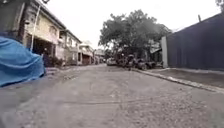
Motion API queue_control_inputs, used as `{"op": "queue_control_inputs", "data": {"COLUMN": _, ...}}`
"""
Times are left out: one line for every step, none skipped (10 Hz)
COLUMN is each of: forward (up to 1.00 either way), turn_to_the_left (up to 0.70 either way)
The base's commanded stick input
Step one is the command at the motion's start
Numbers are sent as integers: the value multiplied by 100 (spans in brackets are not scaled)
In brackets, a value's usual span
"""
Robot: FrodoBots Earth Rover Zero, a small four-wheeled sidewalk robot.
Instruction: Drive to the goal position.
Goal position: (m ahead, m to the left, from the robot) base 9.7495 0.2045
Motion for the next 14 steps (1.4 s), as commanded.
{"op": "queue_control_inputs", "data": {"forward": 100, "turn_to_the_left": 0}}
{"op": "queue_control_inputs", "data": {"forward": 100, "turn_to_the_left": 0}}
{"op": "queue_control_inputs", "data": {"forward": 100, "turn_to_the_left": 0}}
{"op": "queue_control_inputs", "data": {"forward": 100, "turn_to_the_left": 0}}
{"op": "queue_control_inputs", "data": {"forward": 100, "turn_to_the_left": 0}}
{"op": "queue_control_inputs", "data": {"forward": 100, "turn_to_the_left": 0}}
{"op": "queue_control_inputs", "data": {"forward": 100, "turn_to_the_left": 21}}
{"op": "queue_control_inputs", "data": {"forward": 100, "turn_to_the_left": 12}}
{"op": "queue_control_inputs", "data": {"forward": 100, "turn_to_the_left": 0}}
{"op": "queue_control_inputs", "data": {"forward": 100, "turn_to_the_left": 0}}
{"op": "queue_control_inputs", "data": {"forward": 100, "turn_to_the_left": 0}}
{"op": "queue_control_inputs", "data": {"forward": 100, "turn_to_the_left": 0}}
{"op": "queue_control_inputs", "data": {"forward": 100, "turn_to_the_left": 0}}
{"op": "queue_control_inputs", "data": {"forward": 100, "turn_to_the_left": 0}}
